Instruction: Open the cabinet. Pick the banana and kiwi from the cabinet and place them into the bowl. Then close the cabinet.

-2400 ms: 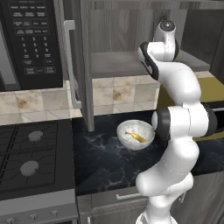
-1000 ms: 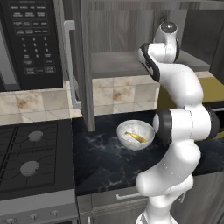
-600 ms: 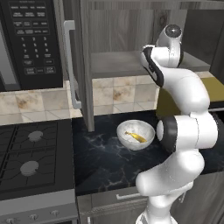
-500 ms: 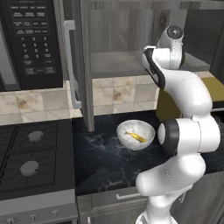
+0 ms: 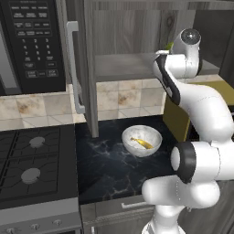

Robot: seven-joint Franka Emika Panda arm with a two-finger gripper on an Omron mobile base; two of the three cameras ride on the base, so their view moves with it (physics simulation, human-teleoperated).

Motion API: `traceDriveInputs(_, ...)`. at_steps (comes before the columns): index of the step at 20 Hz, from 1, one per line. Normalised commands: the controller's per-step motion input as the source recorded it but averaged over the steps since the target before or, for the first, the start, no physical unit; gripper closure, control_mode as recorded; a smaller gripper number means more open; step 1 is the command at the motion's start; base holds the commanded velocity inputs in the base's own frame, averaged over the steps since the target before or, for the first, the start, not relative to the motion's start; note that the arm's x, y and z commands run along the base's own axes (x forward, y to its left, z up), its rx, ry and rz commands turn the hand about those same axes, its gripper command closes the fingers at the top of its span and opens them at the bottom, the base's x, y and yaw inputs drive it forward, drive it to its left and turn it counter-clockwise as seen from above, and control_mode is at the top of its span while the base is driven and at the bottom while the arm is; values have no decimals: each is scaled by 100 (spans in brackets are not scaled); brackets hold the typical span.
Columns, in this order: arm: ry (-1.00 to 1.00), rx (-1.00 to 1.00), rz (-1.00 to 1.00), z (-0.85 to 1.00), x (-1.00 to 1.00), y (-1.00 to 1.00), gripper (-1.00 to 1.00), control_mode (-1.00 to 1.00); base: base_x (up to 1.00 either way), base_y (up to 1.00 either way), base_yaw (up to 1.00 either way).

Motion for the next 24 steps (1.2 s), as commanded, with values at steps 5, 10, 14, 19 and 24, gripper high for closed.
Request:
traceDriveInputs(5, 1, -5, -1, 26, -58, 0, 100, -100, 0, 0, 0)
traceDriveInputs(10, 7, 0, 0, 5, -62, 0, 100, -100, 0, 0, 0)
traceDriveInputs(14, 1, 0, 0, 0, -63, 7, 100, -100, 0, 0, 0)
traceDriveInputs(19, 1, 0, 0, 0, -66, 16, 100, -100, 0, 0, 0)
traceDriveInputs(24, 3, 0, 0, 0, -65, 25, 100, -100, 0, 0, 0)
